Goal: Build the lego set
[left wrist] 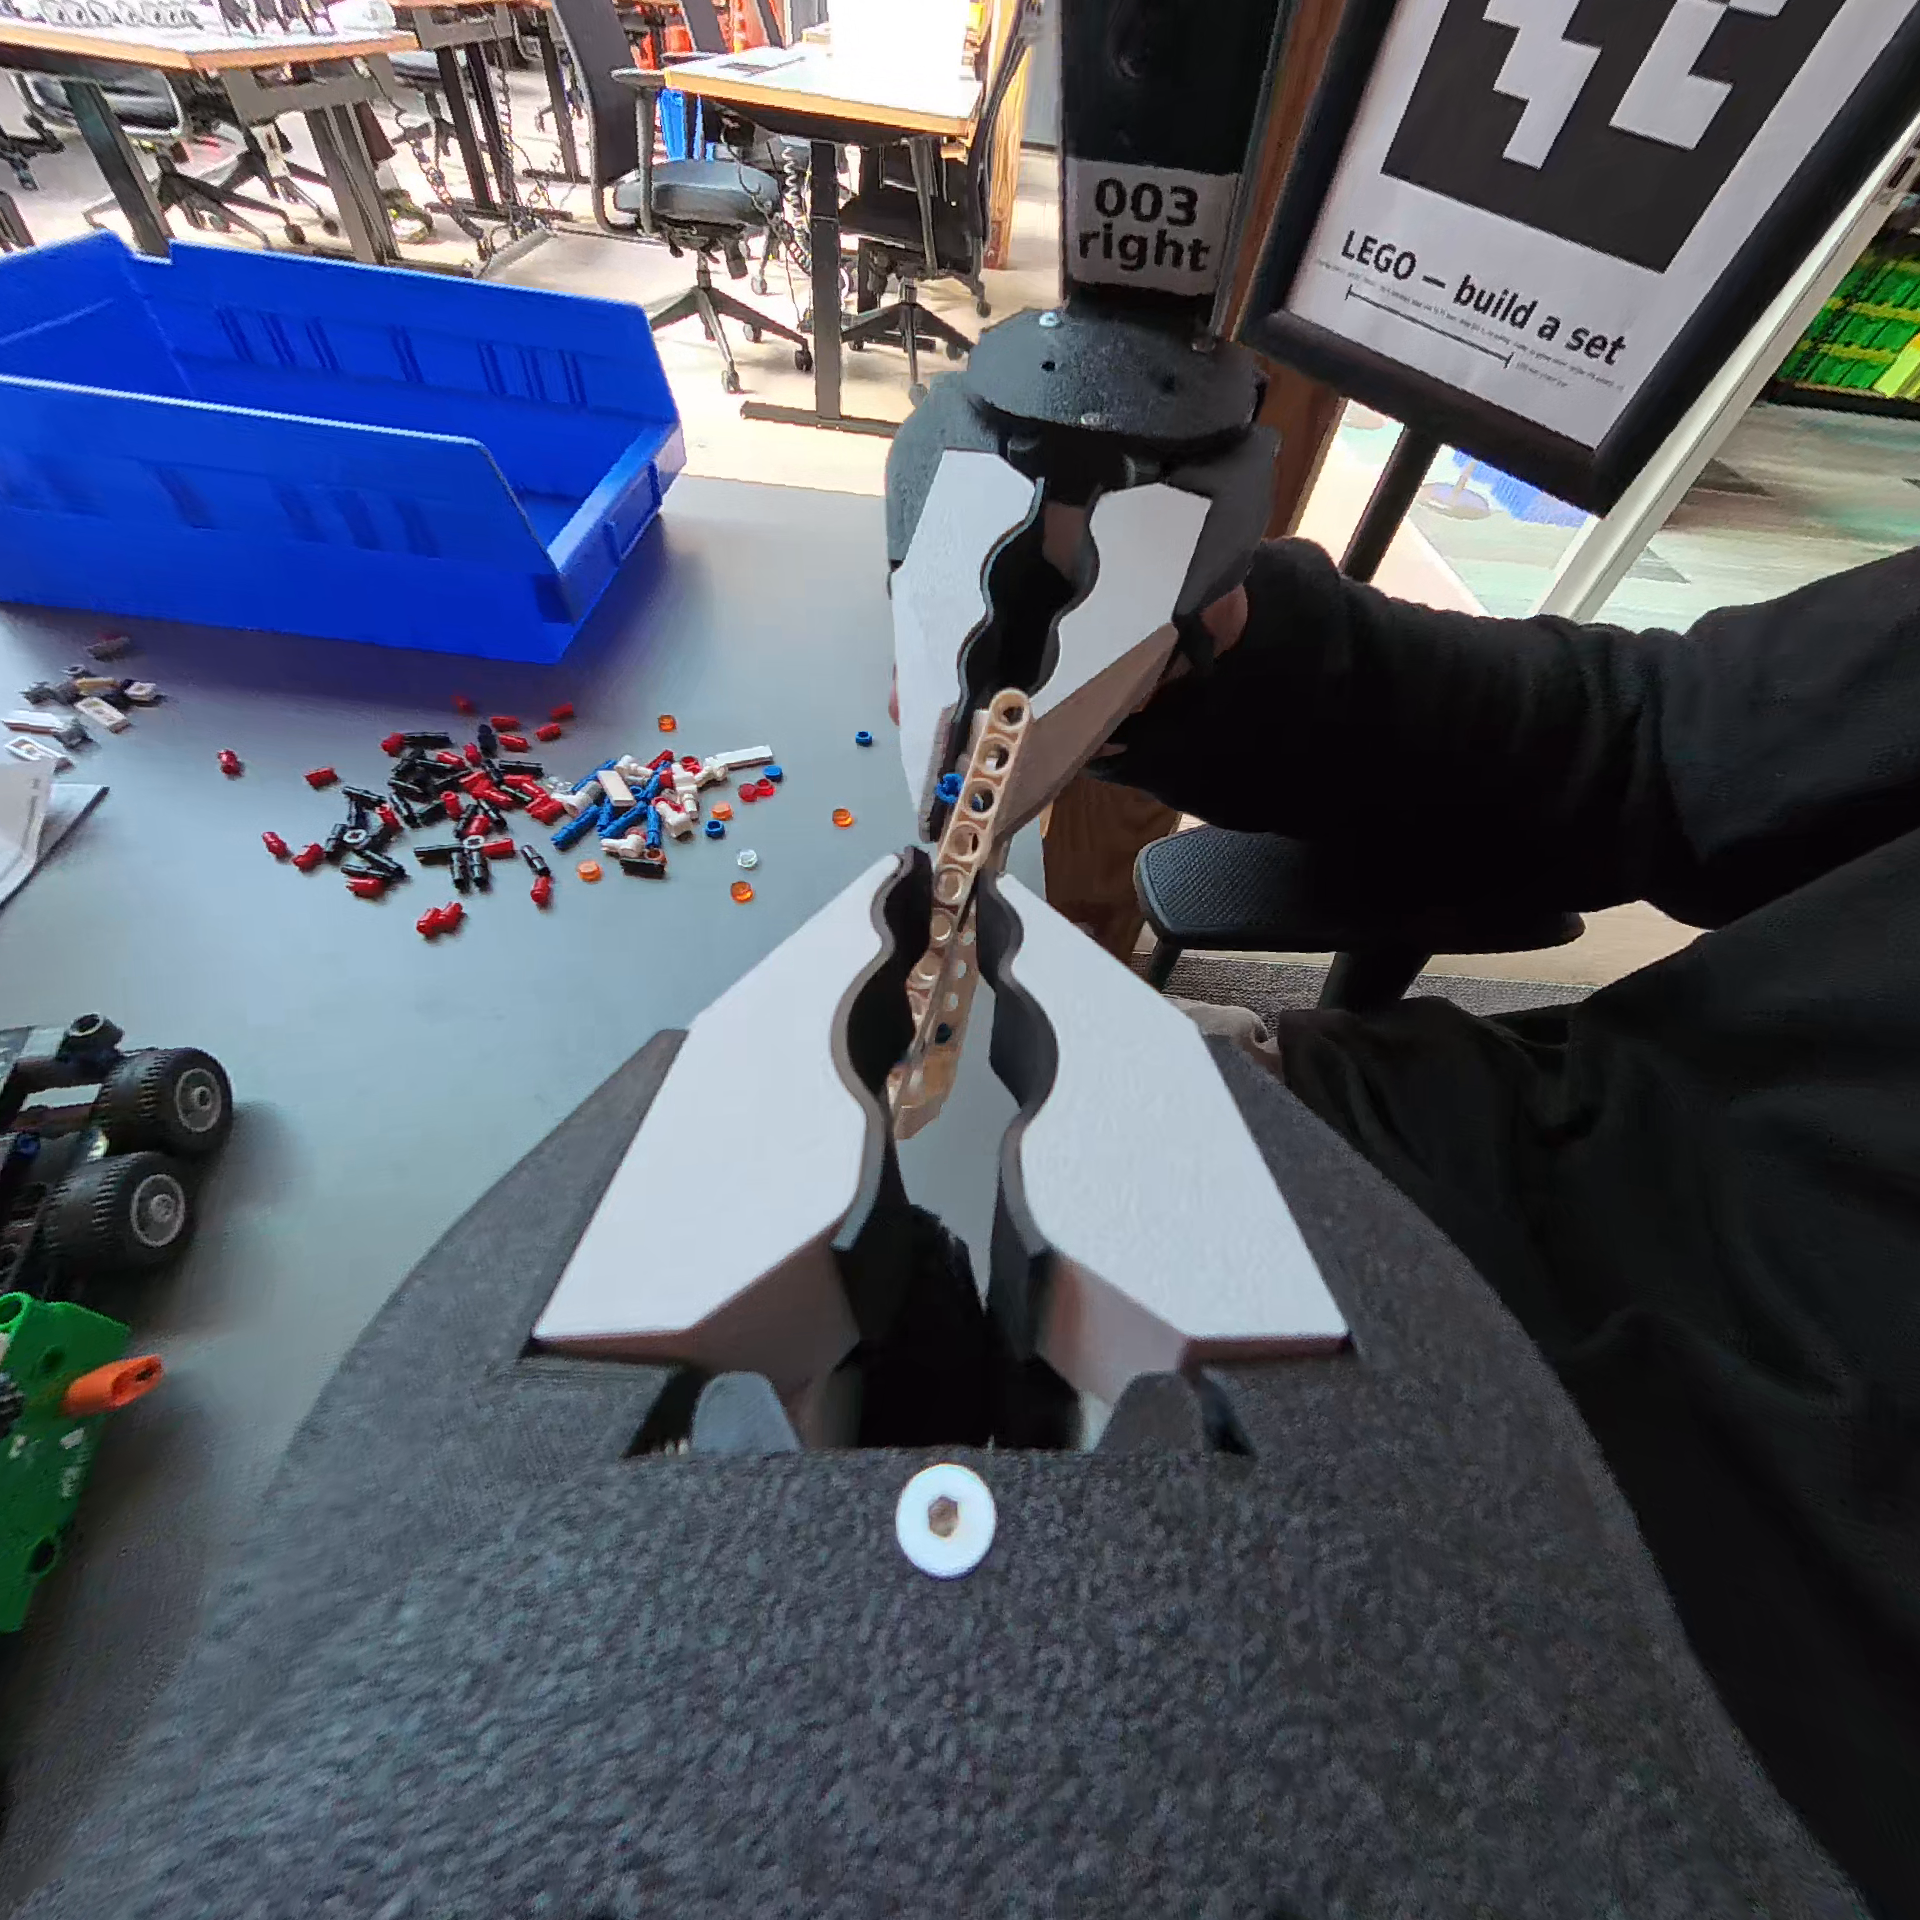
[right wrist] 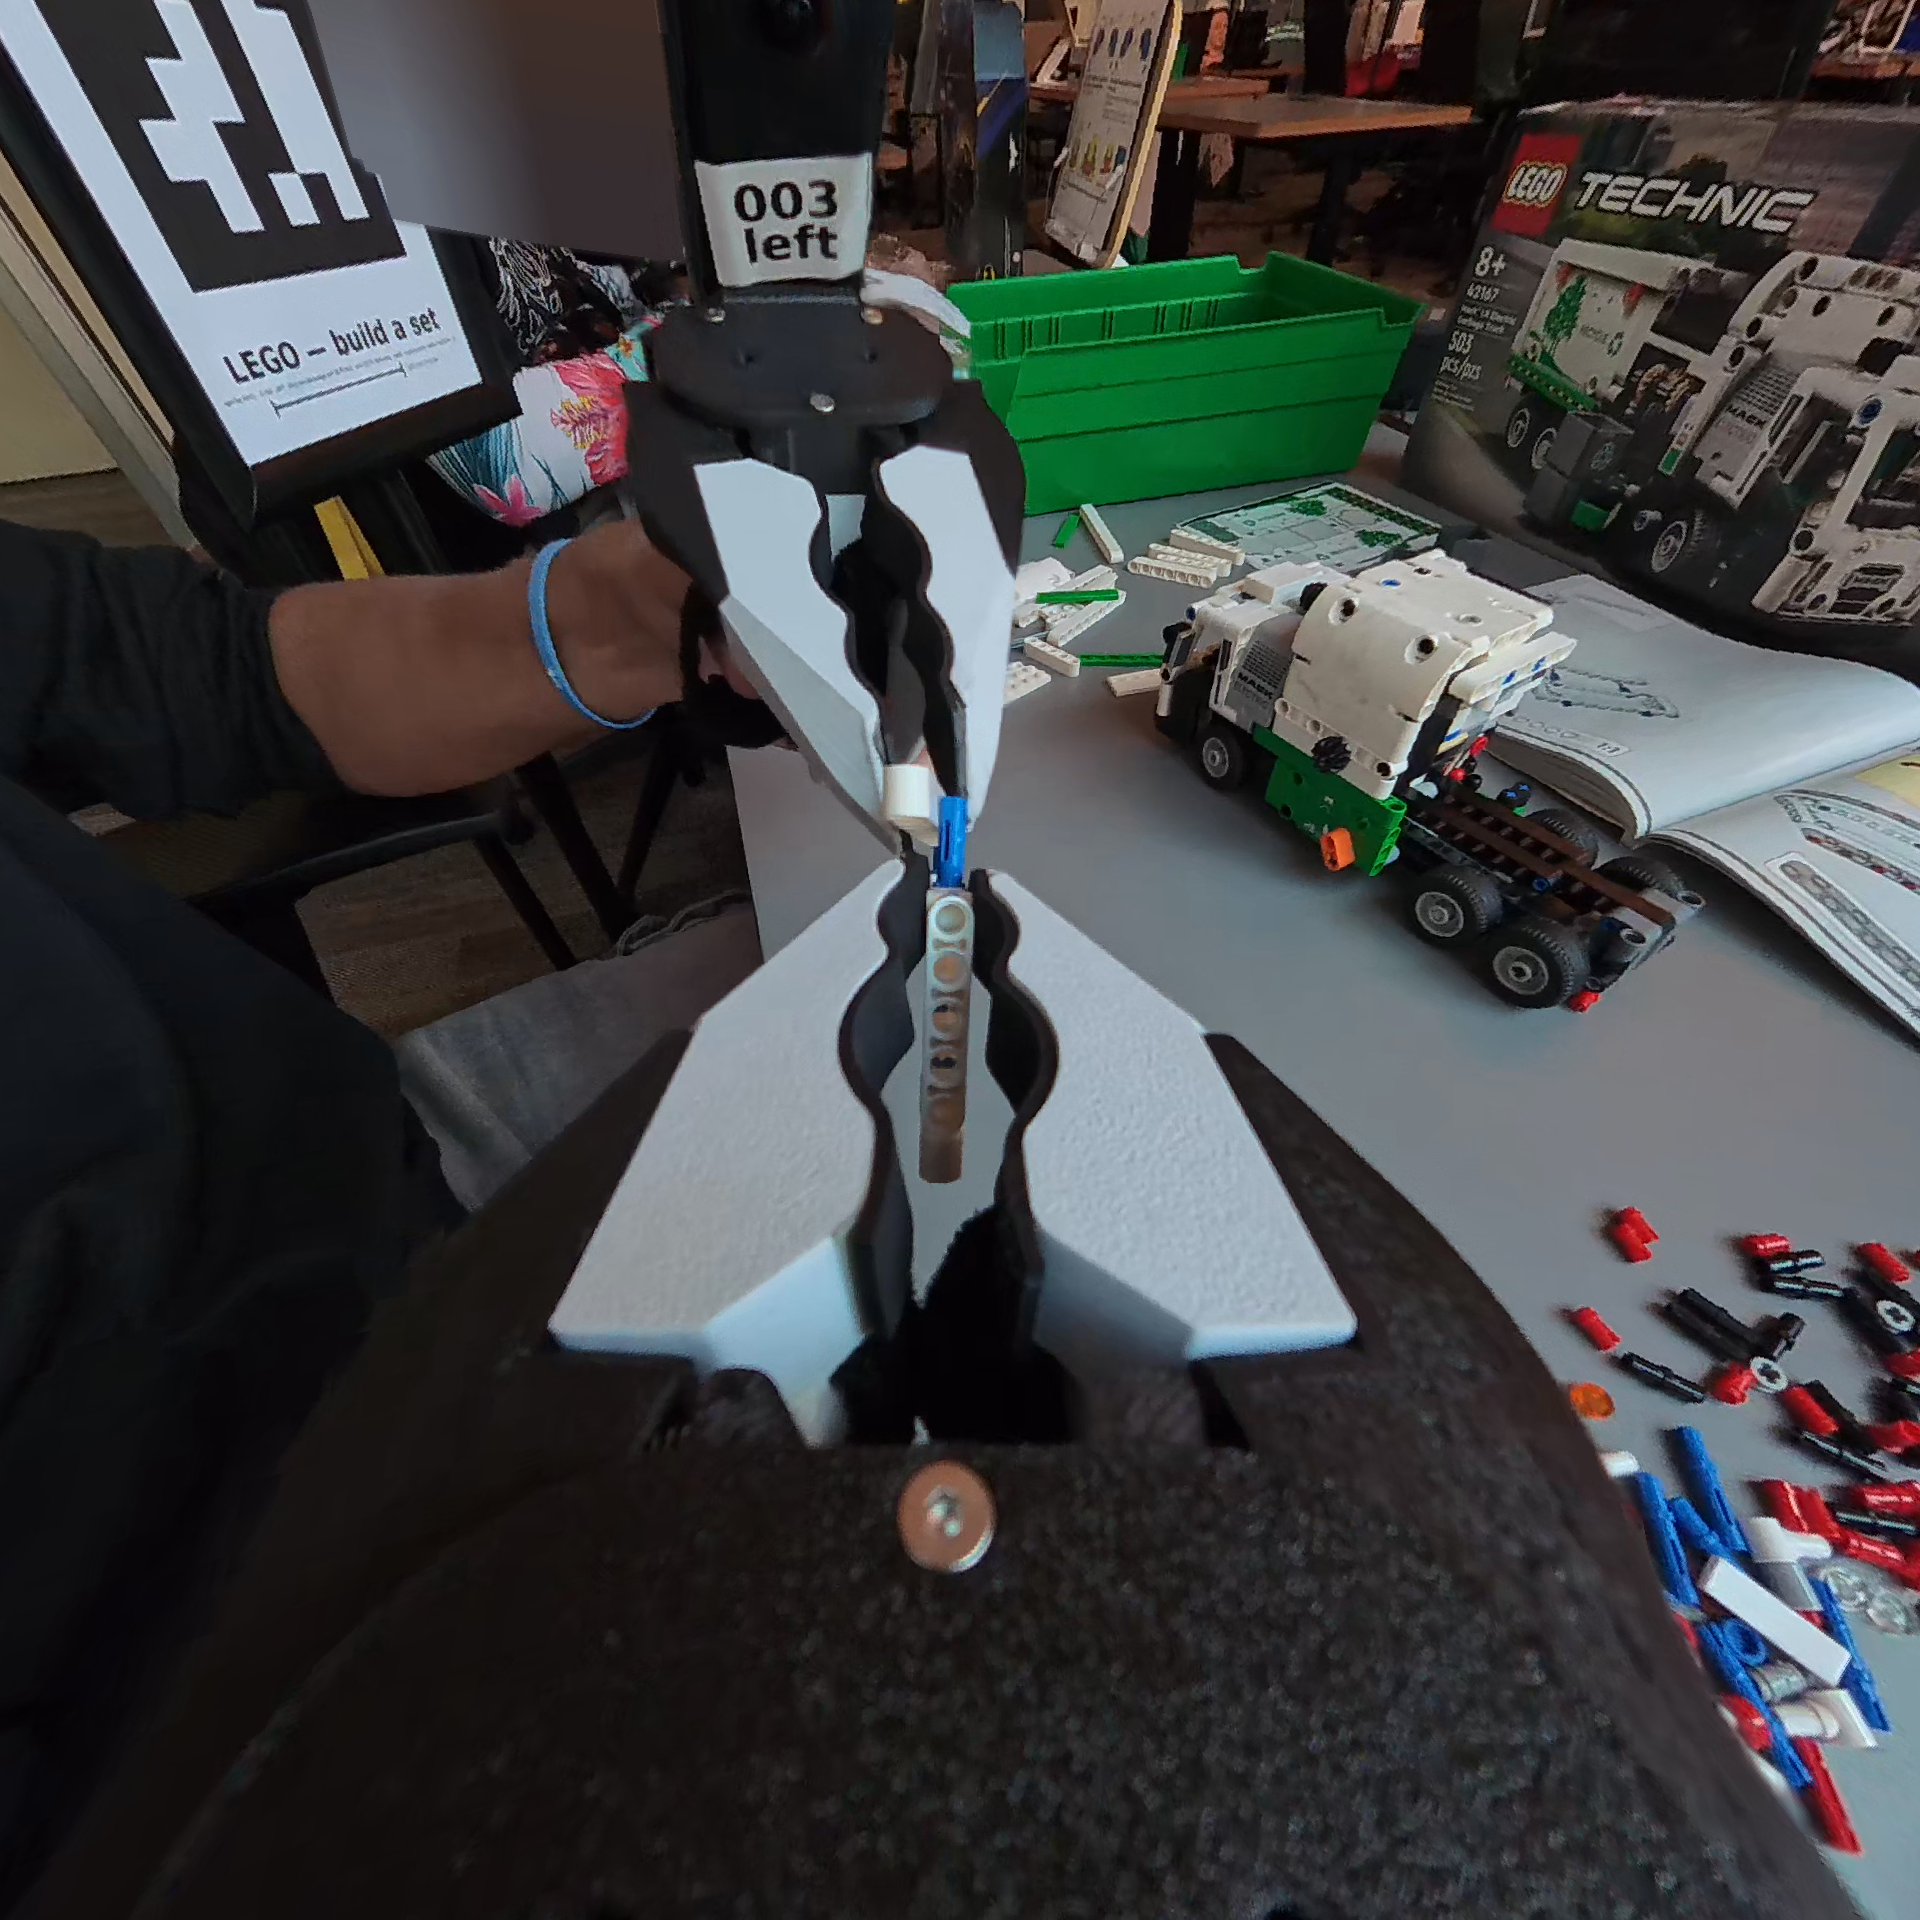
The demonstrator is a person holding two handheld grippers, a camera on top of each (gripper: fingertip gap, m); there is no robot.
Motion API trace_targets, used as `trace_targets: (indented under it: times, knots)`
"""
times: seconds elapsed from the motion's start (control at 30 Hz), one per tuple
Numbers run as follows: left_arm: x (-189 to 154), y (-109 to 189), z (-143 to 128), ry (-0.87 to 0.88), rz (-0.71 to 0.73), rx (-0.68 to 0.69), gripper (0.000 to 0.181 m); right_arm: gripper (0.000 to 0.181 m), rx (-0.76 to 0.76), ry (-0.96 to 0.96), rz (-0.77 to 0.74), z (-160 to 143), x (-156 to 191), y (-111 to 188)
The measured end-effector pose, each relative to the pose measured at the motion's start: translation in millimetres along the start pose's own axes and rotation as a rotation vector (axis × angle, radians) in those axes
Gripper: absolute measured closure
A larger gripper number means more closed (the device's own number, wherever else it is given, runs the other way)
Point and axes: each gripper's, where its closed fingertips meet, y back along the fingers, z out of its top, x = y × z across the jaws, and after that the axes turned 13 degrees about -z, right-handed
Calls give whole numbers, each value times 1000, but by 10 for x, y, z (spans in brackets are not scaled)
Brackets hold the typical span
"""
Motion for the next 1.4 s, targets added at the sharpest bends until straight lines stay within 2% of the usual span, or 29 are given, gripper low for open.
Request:
trace_targets:
  times: [0.13, 0.4, 0.57, 0.7, 0.8, 0.97, 1.17, 1.4]
  knots:
    - [6, -1, 12, 70, -41, -52, 175, 173, 0, 11, -7, 10, -5, 7]
    - [12, 24, 27, 100, -81, -120, 175, 175, 0, -54, 19, 22, -7, -10]
    - [-54, -10, -101, -122, 5, 80, 173, 174, 63, 22, 12, -45, 83, -20]
    - [-127, -24, -118, -188, 13, 155, 168, 175, 96, 107, 7, -26, 185, 1]
    - [-164, -28, -120, -206, 3, 164, 174, 175, 108, 142, -14, -16, 199, 6]
    - [-156, 16, 8, -118, -38, 41, 174, 173, 48, 106, -13, 66, 155, 31]
    - [-127, 7, 63, -11, -80, -60, 174, 173, 47, 136, -58, 94, 107, 47]
    - [-69, 4, 169, 10, -62, -196, 175, 173, -2, 65, -51, 147, 35, 78]
